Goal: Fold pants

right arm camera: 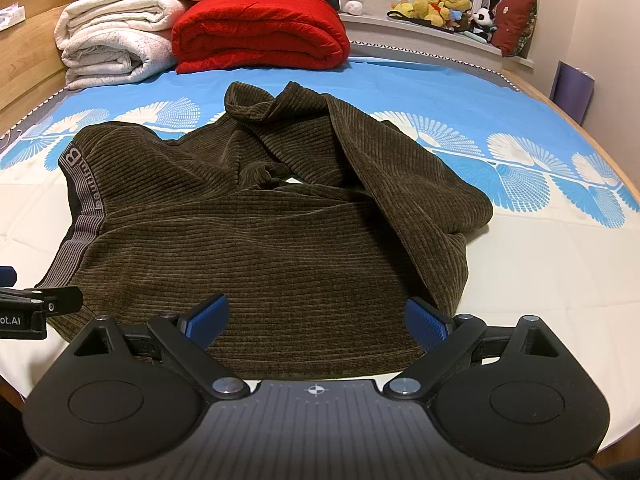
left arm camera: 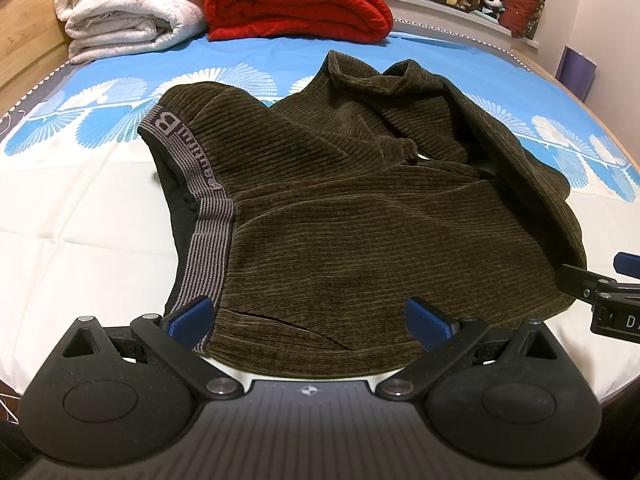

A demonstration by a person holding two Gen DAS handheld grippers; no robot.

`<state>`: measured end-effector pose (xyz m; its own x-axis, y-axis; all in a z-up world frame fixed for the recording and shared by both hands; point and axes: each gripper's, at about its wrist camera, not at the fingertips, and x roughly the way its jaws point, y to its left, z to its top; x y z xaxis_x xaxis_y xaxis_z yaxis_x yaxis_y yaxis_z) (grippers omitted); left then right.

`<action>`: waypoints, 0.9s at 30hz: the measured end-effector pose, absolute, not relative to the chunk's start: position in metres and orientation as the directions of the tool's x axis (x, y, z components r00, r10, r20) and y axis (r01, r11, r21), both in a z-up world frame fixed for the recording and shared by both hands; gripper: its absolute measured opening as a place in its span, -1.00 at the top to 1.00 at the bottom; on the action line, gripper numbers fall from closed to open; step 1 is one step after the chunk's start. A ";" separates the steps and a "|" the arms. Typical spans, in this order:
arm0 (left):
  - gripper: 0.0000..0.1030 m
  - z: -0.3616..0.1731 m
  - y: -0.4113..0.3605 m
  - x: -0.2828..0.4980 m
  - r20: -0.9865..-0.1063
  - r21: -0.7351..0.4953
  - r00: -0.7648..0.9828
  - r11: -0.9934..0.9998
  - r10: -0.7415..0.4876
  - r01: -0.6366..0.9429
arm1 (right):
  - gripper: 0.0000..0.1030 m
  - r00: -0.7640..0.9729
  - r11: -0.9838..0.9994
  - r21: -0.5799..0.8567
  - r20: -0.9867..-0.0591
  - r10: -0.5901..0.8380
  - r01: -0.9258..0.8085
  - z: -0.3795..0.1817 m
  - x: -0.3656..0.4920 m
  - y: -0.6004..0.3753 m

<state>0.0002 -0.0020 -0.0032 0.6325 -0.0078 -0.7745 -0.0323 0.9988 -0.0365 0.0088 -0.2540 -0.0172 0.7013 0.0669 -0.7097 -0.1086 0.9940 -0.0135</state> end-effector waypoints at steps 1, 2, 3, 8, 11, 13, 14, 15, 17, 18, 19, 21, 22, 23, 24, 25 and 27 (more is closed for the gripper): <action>-0.98 -0.003 -0.002 0.000 -0.774 -0.037 0.633 0.999 -0.008 -0.032 | -0.84 0.702 0.994 -0.015 -0.710 0.066 -0.109 -0.017 0.009 -0.254; -0.98 -0.003 -0.002 0.000 -0.774 -0.038 0.633 0.999 -0.008 -0.033 | -0.84 0.701 0.994 -0.015 -0.710 0.066 -0.109 -0.017 0.009 -0.254; -0.98 -0.003 -0.002 0.000 -0.776 -0.035 0.631 0.999 -0.007 -0.033 | -0.84 0.702 0.994 -0.017 -0.709 0.064 -0.108 -0.017 0.009 -0.254; -0.90 0.003 -0.003 -0.002 -0.738 -0.049 0.674 0.998 -0.019 -0.025 | -0.83 0.710 0.995 -0.011 -0.701 0.066 -0.103 -0.018 0.009 -0.254; -0.36 0.013 0.007 -0.001 -0.726 -0.069 0.686 0.997 -0.033 -0.025 | -0.83 0.698 0.995 0.015 -0.711 0.078 -0.096 -0.018 0.010 -0.256; 0.13 0.021 0.018 0.010 -0.747 -0.102 0.661 0.995 -0.078 0.002 | -0.83 0.674 0.993 0.080 -0.729 0.117 -0.086 -0.016 0.011 -0.260; 0.23 0.026 0.023 0.017 -0.754 -0.093 0.652 0.995 -0.084 0.021 | -0.83 0.671 0.992 0.095 -0.731 0.124 -0.079 -0.015 0.011 -0.261; 0.36 0.029 0.026 0.026 -0.770 -0.069 0.633 0.997 -0.078 0.039 | -0.83 0.677 0.991 0.108 -0.725 0.129 -0.073 -0.013 0.012 -0.263; 0.37 0.038 0.036 0.045 -0.763 0.003 0.644 0.997 -0.052 0.083 | -0.78 0.681 0.991 0.119 -0.721 0.129 -0.062 -0.009 0.011 -0.267; 0.37 0.042 0.043 0.054 -0.755 0.024 0.654 0.995 -0.043 0.093 | -0.66 0.697 0.993 0.106 -0.708 0.115 -0.056 -0.007 0.010 -0.268; 0.37 0.044 0.052 0.065 -0.743 0.050 0.669 0.995 -0.022 0.089 | -0.58 0.709 0.994 0.101 -0.697 0.105 -0.048 -0.005 0.010 -0.269; 0.37 0.038 0.075 0.078 -0.725 0.042 0.689 0.998 -0.005 0.053 | -0.37 0.748 0.994 0.107 -0.657 0.096 -0.034 0.001 0.009 -0.275; 0.37 0.026 0.091 0.082 -0.723 -0.005 0.690 1.000 -0.017 0.018 | -0.33 0.771 0.994 0.112 -0.631 0.086 -0.020 0.006 0.009 -0.280; 0.37 0.010 0.104 0.083 -0.730 -0.038 0.683 0.999 -0.014 -0.021 | -0.30 0.784 0.995 0.095 -0.618 0.063 -0.005 0.010 0.009 -0.282; 0.38 -0.002 0.114 0.090 -0.780 -0.040 0.626 0.997 0.011 -0.067 | -0.30 0.802 0.994 0.110 -0.594 0.062 0.004 0.016 0.011 -0.289; 0.39 -0.012 0.127 0.099 -0.831 -0.084 0.556 0.987 0.008 -0.139 | -0.30 0.817 0.992 0.127 -0.572 0.069 0.005 0.021 0.014 -0.297; 0.38 -0.016 0.145 0.104 -0.835 -0.180 0.549 0.960 -0.033 -0.215 | -0.30 0.840 0.991 0.130 -0.539 0.064 0.008 0.035 0.025 -0.313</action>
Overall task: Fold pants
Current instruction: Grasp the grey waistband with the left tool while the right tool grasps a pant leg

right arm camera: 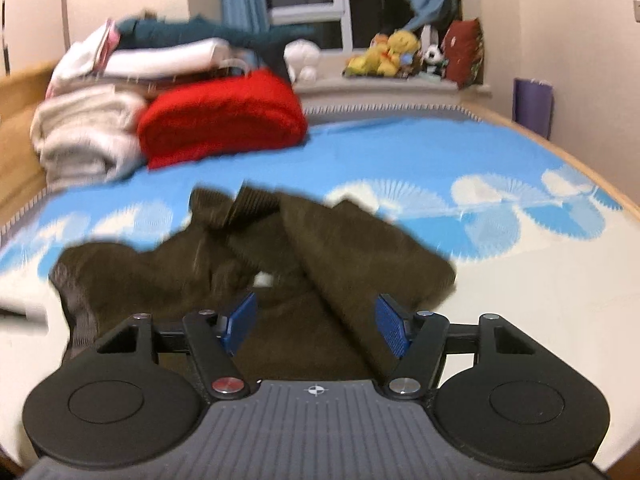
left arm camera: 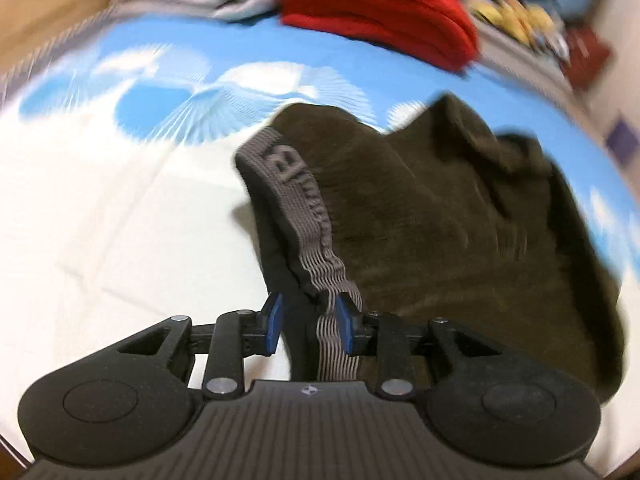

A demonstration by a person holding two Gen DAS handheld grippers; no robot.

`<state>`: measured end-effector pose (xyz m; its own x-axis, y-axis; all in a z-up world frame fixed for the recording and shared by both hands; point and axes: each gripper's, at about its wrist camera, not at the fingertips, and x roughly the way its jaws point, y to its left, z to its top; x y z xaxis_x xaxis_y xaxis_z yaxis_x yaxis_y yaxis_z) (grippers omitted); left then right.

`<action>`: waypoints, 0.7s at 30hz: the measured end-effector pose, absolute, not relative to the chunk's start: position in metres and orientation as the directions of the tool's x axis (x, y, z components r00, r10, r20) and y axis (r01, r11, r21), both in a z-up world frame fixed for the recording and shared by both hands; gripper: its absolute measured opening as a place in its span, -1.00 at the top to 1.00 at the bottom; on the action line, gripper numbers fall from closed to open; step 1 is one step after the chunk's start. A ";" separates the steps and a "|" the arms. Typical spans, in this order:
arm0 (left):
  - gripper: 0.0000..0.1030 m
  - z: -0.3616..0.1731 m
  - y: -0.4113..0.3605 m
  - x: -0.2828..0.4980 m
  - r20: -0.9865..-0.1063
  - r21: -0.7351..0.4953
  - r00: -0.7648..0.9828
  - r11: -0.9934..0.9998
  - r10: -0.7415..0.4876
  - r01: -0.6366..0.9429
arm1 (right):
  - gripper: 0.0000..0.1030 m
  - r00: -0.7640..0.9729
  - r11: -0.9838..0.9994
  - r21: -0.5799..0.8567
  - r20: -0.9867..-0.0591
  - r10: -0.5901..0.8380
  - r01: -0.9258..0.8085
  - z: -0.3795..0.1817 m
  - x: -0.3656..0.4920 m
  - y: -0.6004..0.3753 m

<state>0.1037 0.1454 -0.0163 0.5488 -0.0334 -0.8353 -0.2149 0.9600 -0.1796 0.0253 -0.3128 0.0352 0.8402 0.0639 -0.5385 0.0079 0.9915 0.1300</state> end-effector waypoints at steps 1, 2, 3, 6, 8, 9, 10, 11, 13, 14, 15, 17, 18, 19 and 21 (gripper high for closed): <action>0.36 -0.017 0.151 0.105 -0.833 -0.202 0.552 0.953 -0.045 -0.227 | -0.30 0.859 0.993 0.116 -0.509 0.058 0.002 0.041 0.032 -0.320; 0.34 -0.019 0.153 0.106 -0.835 -0.220 0.548 0.947 -0.058 -0.235 | -0.30 0.873 0.996 0.086 -0.486 0.045 -0.003 0.046 0.041 -0.327; 0.27 -0.022 0.155 0.108 -0.839 -0.241 0.538 0.940 -0.078 -0.240 | -0.31 0.878 0.999 0.047 -0.478 0.022 0.001 0.049 0.053 -0.334; -0.10 -0.030 0.160 0.115 -0.845 -0.290 0.521 0.922 -0.121 -0.255 | -0.41 0.877 1.000 -0.007 -0.479 -0.025 0.024 0.041 0.092 -0.354; -0.32 -0.033 0.159 0.122 -0.852 -0.289 0.509 0.921 -0.122 -0.263 | -0.44 0.856 0.998 -0.020 -0.514 -0.064 0.063 0.021 0.112 -0.365; -0.47 -0.036 0.160 0.125 -0.855 -0.296 0.503 0.916 -0.129 -0.269 | -0.44 0.839 0.997 -0.010 -0.540 -0.074 0.081 0.007 0.122 -0.370; -0.53 -0.040 0.161 0.132 -0.864 -0.296 0.487 0.911 -0.128 -0.286 | -0.44 0.811 0.996 0.000 -0.581 -0.068 0.084 -0.006 0.130 -0.372; -0.53 -0.042 0.162 0.134 -0.867 -0.311 0.478 0.902 -0.141 -0.299 | -0.44 0.764 0.998 0.013 -0.644 -0.043 0.067 -0.018 0.143 -0.372; -0.58 -0.049 0.165 0.140 -0.866 -0.356 0.468 0.876 -0.177 -0.326 | -0.48 0.729 0.999 0.047 -0.684 0.024 0.011 -0.030 0.155 -0.364; -0.60 -0.052 0.166 0.143 -0.867 -0.368 0.462 0.866 -0.188 -0.338 | -0.62 0.726 0.999 0.034 -0.687 0.043 -0.027 -0.035 0.160 -0.355; -0.60 -0.055 0.165 0.145 -0.869 -0.377 0.453 0.859 -0.198 -0.347 | -0.69 0.727 0.998 0.006 -0.686 0.046 -0.058 -0.038 0.164 -0.347; -0.60 -0.060 0.162 0.149 -0.875 -0.380 0.436 0.855 -0.209 -0.352 | -0.69 0.727 0.988 -0.067 -0.684 0.058 -0.142 -0.043 0.171 -0.327; -0.61 -0.063 0.159 0.151 -0.881 -0.371 0.426 0.861 -0.208 -0.348 | -0.69 0.725 0.978 -0.100 -0.685 0.065 -0.181 -0.044 0.173 -0.319; -0.62 -0.065 0.155 0.153 -0.890 -0.350 0.413 0.873 -0.195 -0.341 | -0.69 0.720 0.967 -0.136 -0.692 0.061 -0.213 -0.049 0.176 -0.309; -0.62 -0.069 0.147 0.157 -0.908 -0.295 0.387 0.899 -0.159 -0.323 | -0.69 0.703 0.951 -0.195 -0.711 0.032 -0.241 -0.056 0.186 -0.294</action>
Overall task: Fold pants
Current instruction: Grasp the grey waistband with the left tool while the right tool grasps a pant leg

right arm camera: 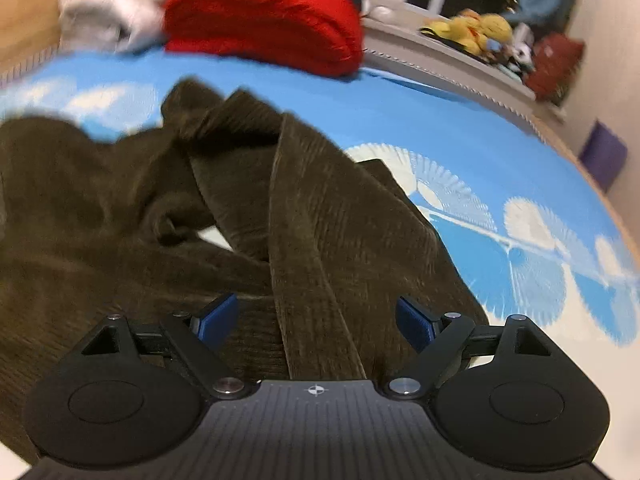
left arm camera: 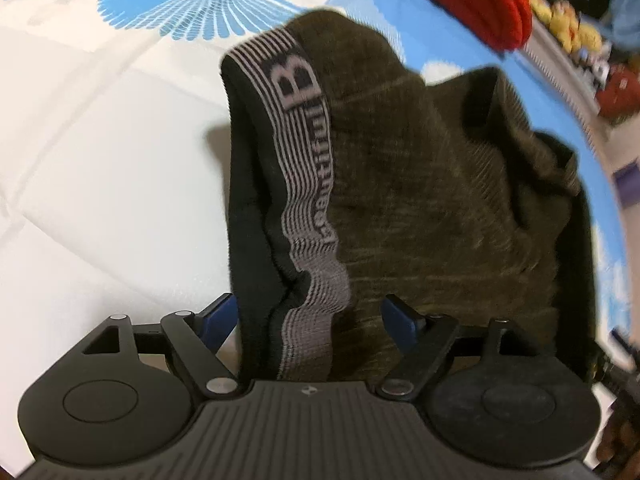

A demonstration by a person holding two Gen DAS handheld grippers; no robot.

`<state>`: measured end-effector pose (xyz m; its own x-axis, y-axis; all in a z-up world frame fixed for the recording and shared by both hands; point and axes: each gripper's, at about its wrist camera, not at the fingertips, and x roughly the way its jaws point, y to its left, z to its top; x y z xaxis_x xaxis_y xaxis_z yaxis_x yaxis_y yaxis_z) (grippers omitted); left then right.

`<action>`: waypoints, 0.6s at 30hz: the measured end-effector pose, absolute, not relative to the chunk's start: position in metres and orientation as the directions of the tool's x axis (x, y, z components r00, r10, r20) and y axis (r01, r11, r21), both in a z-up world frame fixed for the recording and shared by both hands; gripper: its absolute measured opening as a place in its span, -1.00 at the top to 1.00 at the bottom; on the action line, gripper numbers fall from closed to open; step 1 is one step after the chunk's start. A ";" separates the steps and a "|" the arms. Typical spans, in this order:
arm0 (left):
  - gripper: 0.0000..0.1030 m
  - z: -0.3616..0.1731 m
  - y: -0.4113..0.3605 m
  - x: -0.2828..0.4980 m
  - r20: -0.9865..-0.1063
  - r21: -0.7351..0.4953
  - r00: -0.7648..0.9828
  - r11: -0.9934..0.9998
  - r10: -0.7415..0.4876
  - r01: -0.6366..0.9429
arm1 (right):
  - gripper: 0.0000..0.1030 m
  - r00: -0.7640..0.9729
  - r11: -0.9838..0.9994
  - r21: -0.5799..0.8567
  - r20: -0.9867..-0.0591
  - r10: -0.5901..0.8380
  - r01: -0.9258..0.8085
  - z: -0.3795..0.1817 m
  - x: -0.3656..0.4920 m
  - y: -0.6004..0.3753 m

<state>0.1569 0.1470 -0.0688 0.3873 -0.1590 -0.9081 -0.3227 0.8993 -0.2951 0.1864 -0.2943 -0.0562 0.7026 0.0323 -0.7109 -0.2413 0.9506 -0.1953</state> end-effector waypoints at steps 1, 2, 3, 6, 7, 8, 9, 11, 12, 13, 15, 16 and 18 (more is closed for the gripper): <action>-0.63 -0.072 0.144 0.158 -0.917 -0.268 0.372 0.910 -0.141 -0.316 | -0.69 0.699 0.942 -0.227 -0.715 0.011 -0.246 -0.062 0.191 -0.289; -0.62 -0.074 0.142 0.159 -0.925 -0.246 0.358 0.918 -0.127 -0.311 | -0.68 0.696 0.936 -0.250 -0.718 -0.007 -0.249 -0.067 0.195 -0.287; -0.62 -0.077 0.140 0.160 -0.931 -0.229 0.346 0.924 -0.115 -0.308 | -0.65 0.692 0.931 -0.267 -0.722 -0.022 -0.248 -0.071 0.199 -0.285; -0.60 -0.080 0.135 0.161 -0.940 -0.190 0.327 0.941 -0.093 -0.279 | -0.47 0.669 0.923 -0.307 -0.739 -0.079 -0.231 -0.077 0.208 -0.284; -0.59 -0.081 0.131 0.162 -0.942 -0.176 0.325 0.948 -0.084 -0.265 | -0.38 0.663 0.922 -0.316 -0.743 -0.093 -0.225 -0.080 0.210 -0.284; -0.57 -0.081 0.128 0.162 -0.944 -0.158 0.321 0.955 -0.072 -0.250 | -0.17 0.656 0.921 -0.325 -0.746 -0.112 -0.213 -0.082 0.216 -0.287; -0.48 -0.082 0.123 0.162 -0.948 -0.134 0.313 0.963 -0.057 -0.232 | 0.06 0.656 0.926 -0.321 -0.745 -0.120 -0.196 -0.081 0.217 -0.292; -0.37 -0.085 0.114 0.162 -0.955 -0.088 0.296 0.977 -0.028 -0.193 | 0.46 0.662 0.948 -0.280 -0.741 -0.112 -0.152 -0.076 0.217 -0.308; -0.26 -0.083 0.110 0.161 -0.953 -0.077 0.303 0.981 -0.020 -0.178 | 0.63 0.668 0.959 -0.260 -0.735 -0.120 -0.114 -0.071 0.216 -0.318; -0.16 -0.081 0.107 0.160 -0.951 -0.065 0.308 0.983 -0.010 -0.170 | 0.65 0.675 0.969 -0.236 -0.727 -0.126 -0.074 -0.064 0.215 -0.328; 0.11 -0.078 0.103 0.157 -0.948 -0.042 0.318 0.987 0.010 -0.156 | 0.66 0.693 0.986 -0.165 -0.706 -0.147 0.041 -0.049 0.207 -0.357; 0.37 -0.074 0.102 0.155 -0.945 -0.025 0.327 0.988 0.026 -0.151 | 0.66 0.697 0.986 -0.136 -0.699 -0.163 0.095 -0.043 0.203 -0.370; 0.58 -0.066 0.099 0.150 -0.937 -0.015 0.348 0.991 0.033 -0.136 | 0.67 0.682 0.977 -0.086 -0.704 -0.198 0.195 -0.036 0.191 -0.399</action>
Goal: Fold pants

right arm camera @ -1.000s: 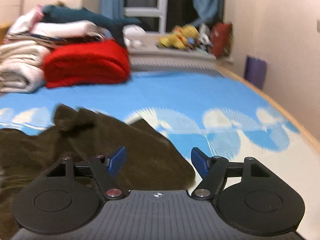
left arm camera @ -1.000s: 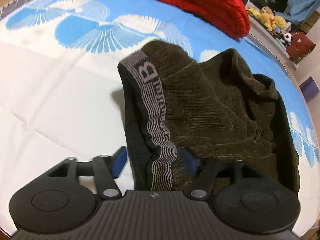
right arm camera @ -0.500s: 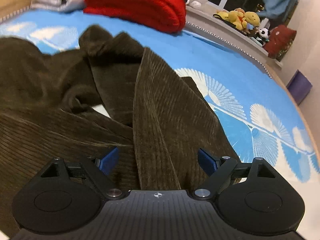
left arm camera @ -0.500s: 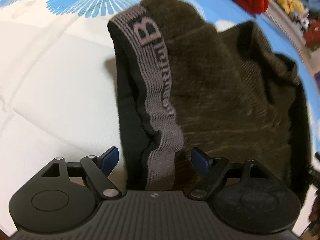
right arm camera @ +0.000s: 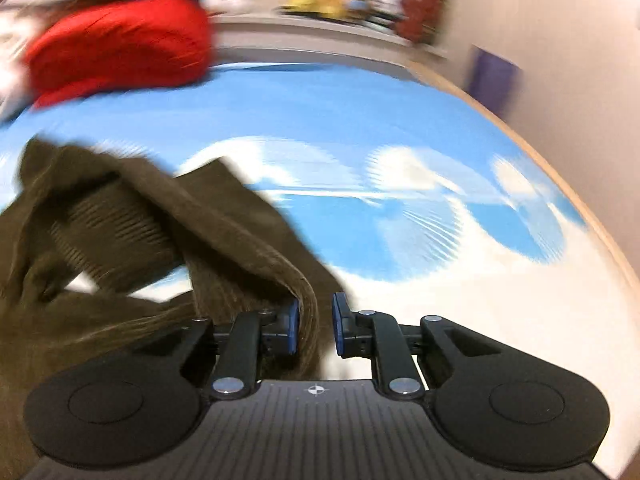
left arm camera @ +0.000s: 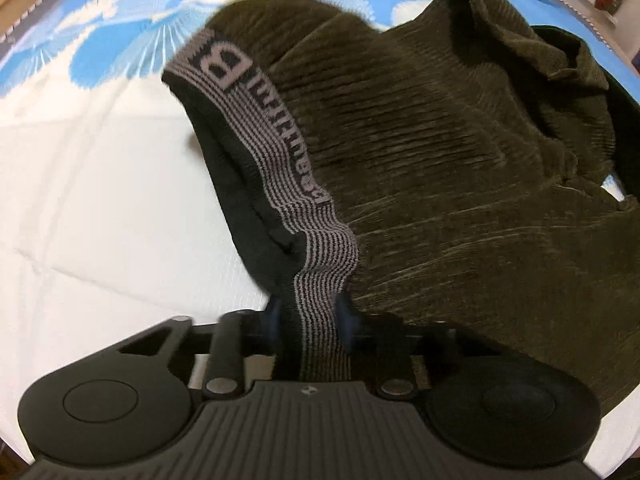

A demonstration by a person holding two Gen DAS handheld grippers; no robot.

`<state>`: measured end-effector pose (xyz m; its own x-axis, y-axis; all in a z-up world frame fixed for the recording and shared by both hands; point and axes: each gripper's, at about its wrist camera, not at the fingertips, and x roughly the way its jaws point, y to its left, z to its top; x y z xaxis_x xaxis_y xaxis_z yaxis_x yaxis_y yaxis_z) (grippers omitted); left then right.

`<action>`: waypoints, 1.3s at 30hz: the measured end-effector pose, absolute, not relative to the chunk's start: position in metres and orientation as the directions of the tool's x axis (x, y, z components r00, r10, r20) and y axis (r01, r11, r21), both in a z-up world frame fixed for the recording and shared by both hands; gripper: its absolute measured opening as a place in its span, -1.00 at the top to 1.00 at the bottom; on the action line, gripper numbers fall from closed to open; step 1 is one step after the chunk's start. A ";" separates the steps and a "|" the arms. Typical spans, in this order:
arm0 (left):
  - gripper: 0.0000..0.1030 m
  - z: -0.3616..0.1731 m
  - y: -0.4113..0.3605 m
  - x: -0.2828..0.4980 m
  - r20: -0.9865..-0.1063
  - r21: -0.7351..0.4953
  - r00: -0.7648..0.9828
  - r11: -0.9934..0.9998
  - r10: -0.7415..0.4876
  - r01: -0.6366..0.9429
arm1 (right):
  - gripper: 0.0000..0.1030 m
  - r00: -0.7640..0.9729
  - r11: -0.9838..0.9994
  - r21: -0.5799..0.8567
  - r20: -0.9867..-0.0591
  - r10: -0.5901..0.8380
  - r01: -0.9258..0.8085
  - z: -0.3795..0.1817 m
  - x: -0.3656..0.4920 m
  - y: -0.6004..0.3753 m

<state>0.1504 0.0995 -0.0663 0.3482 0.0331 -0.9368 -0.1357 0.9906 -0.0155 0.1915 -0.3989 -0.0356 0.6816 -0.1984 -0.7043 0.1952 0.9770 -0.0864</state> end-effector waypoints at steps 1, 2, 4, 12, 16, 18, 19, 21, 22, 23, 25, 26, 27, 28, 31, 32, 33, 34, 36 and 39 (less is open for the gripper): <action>0.65 -0.061 0.099 0.148 -0.932 -0.012 0.362 0.992 0.035 -0.125 | 0.67 0.664 0.969 -0.079 -0.715 -0.219 0.235 -0.035 0.186 -0.410; 0.67 -0.055 0.098 0.144 -0.925 -0.013 0.378 0.993 0.032 -0.115 | 0.69 0.636 0.959 -0.080 -0.733 -0.242 0.272 -0.037 0.182 -0.419; 0.73 -0.043 0.099 0.136 -0.910 -0.029 0.413 0.994 0.019 -0.108 | 0.81 0.557 0.943 -0.050 -0.795 -0.238 0.330 -0.045 0.172 -0.438; 0.77 -0.003 0.135 0.108 -0.848 -0.021 0.522 0.978 0.093 -0.209 | 0.80 0.341 0.991 0.112 -0.936 0.083 0.069 -0.075 0.150 -0.421; 0.78 -0.012 0.152 0.108 -0.885 0.060 0.433 0.965 0.170 -0.257 | 0.71 0.464 0.978 0.207 -0.870 0.166 0.038 -0.049 0.150 -0.427; 0.77 -0.018 0.155 0.108 -0.905 0.081 0.387 0.965 0.175 -0.248 | 0.42 0.526 0.976 0.214 -0.835 0.165 0.034 -0.040 0.155 -0.426; 0.71 -0.020 0.157 0.108 -0.910 0.070 0.379 0.963 0.169 -0.261 | 0.37 0.551 0.975 0.219 -0.818 0.166 0.032 -0.036 0.157 -0.432; 0.48 -0.023 0.161 0.113 -0.914 0.013 0.382 0.953 0.134 -0.302 | 0.31 0.593 0.979 0.204 -0.790 0.156 0.015 -0.034 0.170 -0.425; 0.06 -0.026 0.167 0.115 -0.922 -0.022 0.372 0.944 0.109 -0.330 | 0.30 0.608 0.982 0.189 -0.779 0.152 -0.003 -0.033 0.178 -0.418; -0.09 -0.030 0.171 0.116 -0.931 -0.045 0.354 0.935 0.089 -0.353 | 0.27 0.619 0.985 0.174 -0.771 0.150 -0.023 -0.032 0.183 -0.417; -0.21 -0.040 0.173 0.120 -0.950 -0.075 0.308 0.923 0.049 -0.378 | 0.15 0.640 0.990 0.122 -0.757 0.136 -0.067 -0.031 0.193 -0.398; -0.22 -0.046 0.174 0.125 -0.958 -0.088 0.286 0.920 0.027 -0.382 | 0.07 0.643 0.992 0.084 -0.756 0.124 -0.092 -0.035 0.203 -0.384; -0.36 -0.050 0.176 0.127 -0.965 -0.099 0.261 0.917 0.006 -0.387 | 0.00 0.637 0.992 0.048 -0.763 0.109 -0.112 -0.036 0.207 -0.371; -0.53 -0.052 0.174 0.127 -0.969 -0.101 0.246 0.915 -0.002 -0.390 | -0.01 0.624 0.991 0.005 -0.776 0.089 -0.135 -0.039 0.212 -0.359; -0.54 -0.059 0.171 0.130 -0.976 -0.095 0.218 0.933 -0.018 -0.346 | -0.03 0.572 0.962 -0.144 -0.820 0.016 -0.233 -0.068 0.232 -0.325; -0.54 -0.060 0.170 0.130 -0.978 -0.088 0.206 0.940 -0.020 -0.330 | -0.03 0.556 0.943 -0.205 -0.831 -0.027 -0.262 -0.079 0.235 -0.316; -0.54 -0.061 0.169 0.131 -0.980 -0.081 0.200 0.946 -0.018 -0.313 | -0.03 0.541 0.921 -0.266 -0.838 -0.075 -0.286 -0.090 0.240 -0.309; -0.54 -0.063 0.169 0.131 -0.980 -0.074 0.200 0.951 -0.013 -0.300 | -0.03 0.530 0.902 -0.308 -0.841 -0.109 -0.303 -0.099 0.243 -0.305; -0.54 -0.065 0.170 0.130 -0.981 -0.056 0.194 0.957 0.000 -0.286 | 0.01 0.528 0.879 -0.352 -0.837 -0.143 -0.321 -0.109 0.244 -0.304; -0.29 -0.067 0.170 0.130 -0.981 -0.066 0.194 0.961 -0.014 -0.267 | 0.34 0.524 0.884 -0.351 -0.838 -0.150 -0.309 -0.112 0.244 -0.312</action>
